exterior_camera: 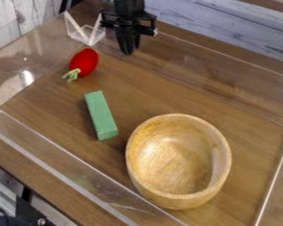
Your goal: Move the red object to the right side of the table
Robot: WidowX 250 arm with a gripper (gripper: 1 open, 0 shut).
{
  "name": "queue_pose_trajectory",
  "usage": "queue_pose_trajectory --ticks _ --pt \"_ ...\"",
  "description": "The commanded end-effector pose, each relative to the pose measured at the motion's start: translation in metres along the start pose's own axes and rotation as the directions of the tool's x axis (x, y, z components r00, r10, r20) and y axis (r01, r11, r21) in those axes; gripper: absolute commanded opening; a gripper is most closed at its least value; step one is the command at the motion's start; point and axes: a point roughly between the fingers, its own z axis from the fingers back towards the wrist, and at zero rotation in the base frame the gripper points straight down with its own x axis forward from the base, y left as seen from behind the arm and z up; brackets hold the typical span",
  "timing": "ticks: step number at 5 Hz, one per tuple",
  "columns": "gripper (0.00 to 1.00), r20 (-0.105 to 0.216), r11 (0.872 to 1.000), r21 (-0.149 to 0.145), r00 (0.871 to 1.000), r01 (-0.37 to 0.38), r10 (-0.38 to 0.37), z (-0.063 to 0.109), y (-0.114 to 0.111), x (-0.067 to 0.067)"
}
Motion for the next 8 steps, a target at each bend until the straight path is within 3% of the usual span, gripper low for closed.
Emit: queue_pose_trajectory --ticks 1,3,4,6,8 --pt "0.0 0.075 0.999 0.029 0.996 0.044 -0.046 0.028 -0.025 0.001" --pt "0.0 0.088 0.997 0.046 0.994 0.063 -0.067 0.03 -0.089 -0.005" --pt "0.0 0.1 0.997 0.066 0.993 0.051 -0.057 0.029 -0.105 -0.008" --pt "0.0 0.139 0.996 0.087 0.99 0.01 -0.022 0.036 -0.126 0.008" --pt "0.0 0.164 0.995 0.082 0.984 0.063 -0.076 0.018 -0.181 0.016"
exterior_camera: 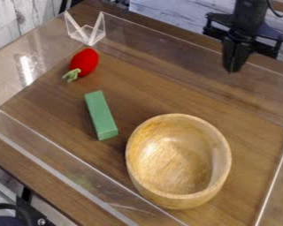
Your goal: Move the red object to the right side of the table
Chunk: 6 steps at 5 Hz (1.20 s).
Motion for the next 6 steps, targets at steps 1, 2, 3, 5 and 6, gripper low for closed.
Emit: queue_pose_trajectory --ticks 1,2,3,5,6 --pt "0.0 0.08 1.0 -0.014 0.996 -0.025 0.026 0.016 -0.012 -0.001" --pt "0.0 0.091 0.999 -0.021 0.995 -0.038 0.04 0.007 -0.017 -0.012" --pt "0.0 0.107 0.999 -0.021 0.994 -0.034 0.036 0.0 -0.022 -0.023" --pt "1.0 0.079 0.991 0.004 0.988 -0.132 0.131 -0.011 0.011 -0.031" --pt "1.0 0.065 0.98 0.014 0.978 -0.199 0.198 -0.018 0.021 -0.031"
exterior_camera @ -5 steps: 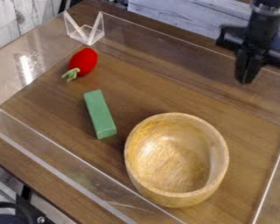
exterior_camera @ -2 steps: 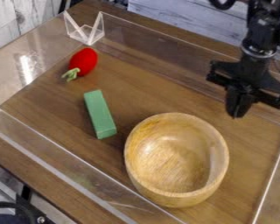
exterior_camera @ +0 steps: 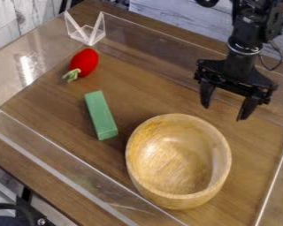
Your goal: Move the red object to the right side of the table
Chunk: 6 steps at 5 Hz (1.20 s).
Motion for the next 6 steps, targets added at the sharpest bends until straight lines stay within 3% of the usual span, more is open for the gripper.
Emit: queue_pose_trajectory --ticks 1,3,5,6 --pt "1.0 0.012 1.0 0.002 1.0 0.01 -0.01 0.007 -0.006 -0.002" --pt "1.0 -0.051 0.999 0.034 0.998 0.03 -0.028 -0.006 -0.003 -0.016" --pt "1.0 -0.044 0.997 0.072 0.999 0.026 -0.023 0.03 0.06 -0.006" --pt "0.0 -0.037 0.996 0.086 0.999 0.03 -0.027 0.048 0.094 0.001"
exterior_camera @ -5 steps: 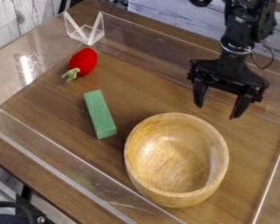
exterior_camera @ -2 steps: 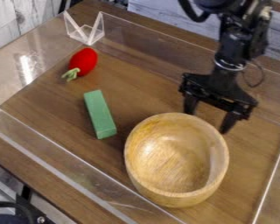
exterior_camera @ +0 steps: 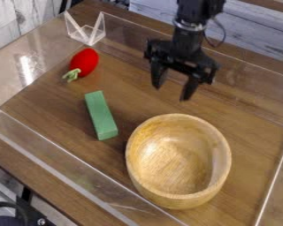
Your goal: Move the red object to the right side of the table
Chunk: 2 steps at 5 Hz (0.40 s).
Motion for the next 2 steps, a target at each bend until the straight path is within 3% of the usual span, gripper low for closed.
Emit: queue_pose_trajectory --ticks 1,2 --pt "1.0 0.084 0.999 -0.002 0.996 -0.035 0.035 0.027 0.034 0.005" --pt "1.0 0.055 0.998 0.006 0.996 -0.068 0.068 0.014 0.04 -0.002"
